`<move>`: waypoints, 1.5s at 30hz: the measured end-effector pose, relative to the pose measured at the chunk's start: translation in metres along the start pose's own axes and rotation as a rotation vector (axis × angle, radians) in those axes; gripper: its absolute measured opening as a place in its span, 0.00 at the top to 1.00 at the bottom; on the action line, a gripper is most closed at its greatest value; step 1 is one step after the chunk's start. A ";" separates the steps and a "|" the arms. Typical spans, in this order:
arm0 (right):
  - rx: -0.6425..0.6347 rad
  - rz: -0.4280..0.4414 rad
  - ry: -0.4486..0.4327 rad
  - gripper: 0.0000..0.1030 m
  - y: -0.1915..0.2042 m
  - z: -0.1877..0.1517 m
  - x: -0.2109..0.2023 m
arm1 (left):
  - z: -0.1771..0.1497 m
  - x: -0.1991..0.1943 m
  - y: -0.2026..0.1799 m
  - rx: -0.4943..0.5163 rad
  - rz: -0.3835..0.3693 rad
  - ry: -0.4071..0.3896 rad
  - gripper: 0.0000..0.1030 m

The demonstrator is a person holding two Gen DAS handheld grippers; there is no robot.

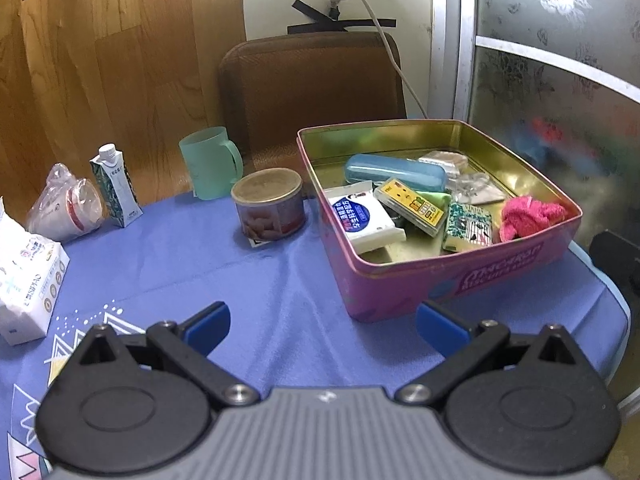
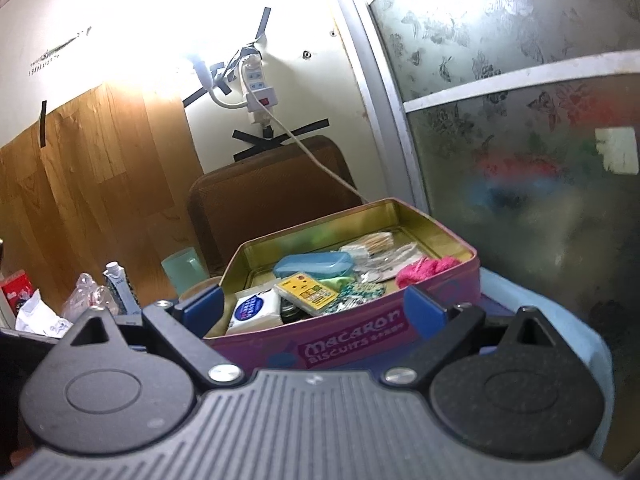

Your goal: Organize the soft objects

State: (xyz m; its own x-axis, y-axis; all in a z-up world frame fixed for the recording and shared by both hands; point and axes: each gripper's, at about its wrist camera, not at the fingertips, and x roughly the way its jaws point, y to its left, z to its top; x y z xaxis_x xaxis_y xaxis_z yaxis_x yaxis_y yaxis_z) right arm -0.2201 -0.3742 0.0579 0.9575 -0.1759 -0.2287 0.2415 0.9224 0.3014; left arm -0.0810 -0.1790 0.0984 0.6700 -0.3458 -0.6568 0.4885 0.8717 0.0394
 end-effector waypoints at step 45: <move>-0.079 0.064 0.079 0.04 0.017 0.002 0.023 | -0.011 0.008 0.017 -0.044 0.072 0.016 0.00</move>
State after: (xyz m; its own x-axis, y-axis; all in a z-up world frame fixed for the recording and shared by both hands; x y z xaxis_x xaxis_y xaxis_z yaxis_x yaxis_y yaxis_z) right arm -0.1939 -0.3630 0.0598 0.9543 -0.0910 -0.2848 0.1642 0.9556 0.2448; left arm -0.0740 -0.1631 0.0853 0.6933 -0.2766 -0.6654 0.4141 0.9086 0.0538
